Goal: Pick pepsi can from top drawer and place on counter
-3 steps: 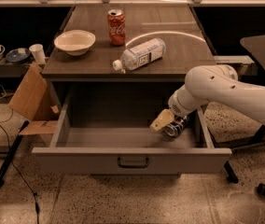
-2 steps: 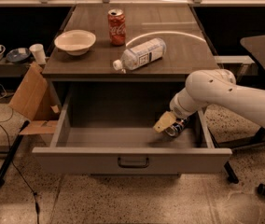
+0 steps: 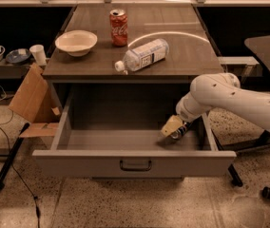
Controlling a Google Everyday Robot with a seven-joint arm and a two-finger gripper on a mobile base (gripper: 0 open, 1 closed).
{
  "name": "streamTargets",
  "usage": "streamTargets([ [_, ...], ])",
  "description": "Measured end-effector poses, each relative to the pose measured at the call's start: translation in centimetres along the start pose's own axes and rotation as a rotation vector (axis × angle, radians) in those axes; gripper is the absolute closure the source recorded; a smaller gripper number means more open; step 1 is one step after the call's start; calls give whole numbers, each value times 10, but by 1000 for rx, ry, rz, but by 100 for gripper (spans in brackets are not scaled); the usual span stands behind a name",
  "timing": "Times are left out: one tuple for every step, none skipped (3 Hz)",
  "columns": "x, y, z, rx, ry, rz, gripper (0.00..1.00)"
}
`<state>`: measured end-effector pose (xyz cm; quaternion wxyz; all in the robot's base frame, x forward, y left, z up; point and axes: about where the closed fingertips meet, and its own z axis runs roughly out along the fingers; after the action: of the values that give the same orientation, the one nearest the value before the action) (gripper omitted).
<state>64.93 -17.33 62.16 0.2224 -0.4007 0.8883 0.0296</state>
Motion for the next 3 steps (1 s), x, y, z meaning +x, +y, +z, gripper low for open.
streamTargets([
  [7, -8, 2, 17, 19, -14, 0],
  [13, -11, 5, 17, 37, -23, 0],
  [19, -10, 9, 4, 53, -36, 0],
])
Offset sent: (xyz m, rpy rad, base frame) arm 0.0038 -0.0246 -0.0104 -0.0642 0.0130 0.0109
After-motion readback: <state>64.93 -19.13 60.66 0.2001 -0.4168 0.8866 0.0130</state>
